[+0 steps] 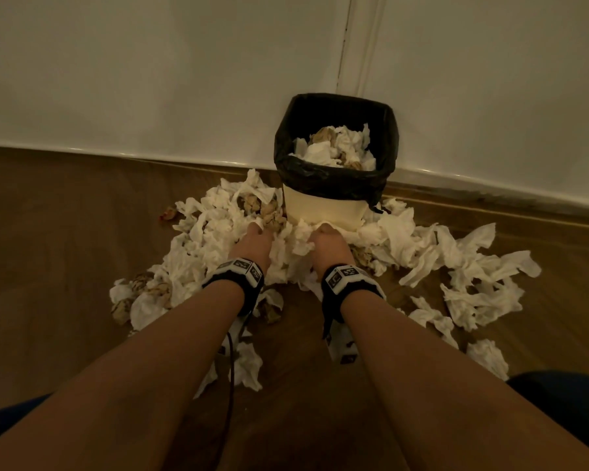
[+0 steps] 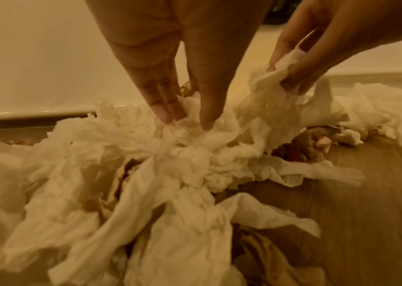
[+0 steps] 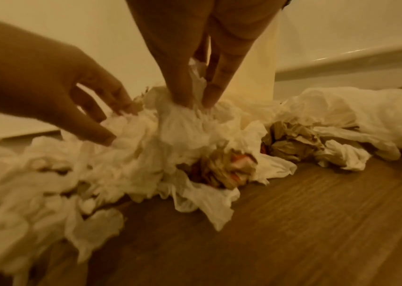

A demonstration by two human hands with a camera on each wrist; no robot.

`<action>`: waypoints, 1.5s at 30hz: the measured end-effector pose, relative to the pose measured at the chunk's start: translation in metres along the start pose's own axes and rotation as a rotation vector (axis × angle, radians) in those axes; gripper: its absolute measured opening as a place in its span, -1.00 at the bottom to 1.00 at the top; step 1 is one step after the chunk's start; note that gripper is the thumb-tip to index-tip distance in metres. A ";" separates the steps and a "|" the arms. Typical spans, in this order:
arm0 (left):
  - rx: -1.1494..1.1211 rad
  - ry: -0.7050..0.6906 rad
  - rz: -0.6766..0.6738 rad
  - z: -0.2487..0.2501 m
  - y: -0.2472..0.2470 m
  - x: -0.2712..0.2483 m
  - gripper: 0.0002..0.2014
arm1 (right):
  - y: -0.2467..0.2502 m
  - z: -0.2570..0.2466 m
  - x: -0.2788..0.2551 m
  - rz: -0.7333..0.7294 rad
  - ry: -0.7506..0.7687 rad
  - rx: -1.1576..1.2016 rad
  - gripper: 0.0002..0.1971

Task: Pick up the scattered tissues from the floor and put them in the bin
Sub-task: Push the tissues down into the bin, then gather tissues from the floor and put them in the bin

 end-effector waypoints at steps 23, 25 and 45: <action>0.039 -0.037 -0.075 0.011 -0.009 0.005 -0.74 | 0.012 0.054 -0.015 0.078 -0.532 0.907 -0.56; 0.031 -0.036 -0.069 0.011 -0.010 0.007 -0.76 | 0.011 0.053 -0.016 0.052 -0.515 0.878 -0.61; -0.323 0.063 0.121 0.004 0.000 0.010 -0.67 | 0.007 0.045 -0.025 -0.081 -0.696 1.300 -0.70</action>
Point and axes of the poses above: each hand's wrist, its own x-axis towards the middle knuckle, its own y-axis out of the back of the hand, z = x × y, the point moved 6 cm from there along x, towards the middle knuckle, and after that the axes turned 3 degrees about y, right-handed, at the moved point
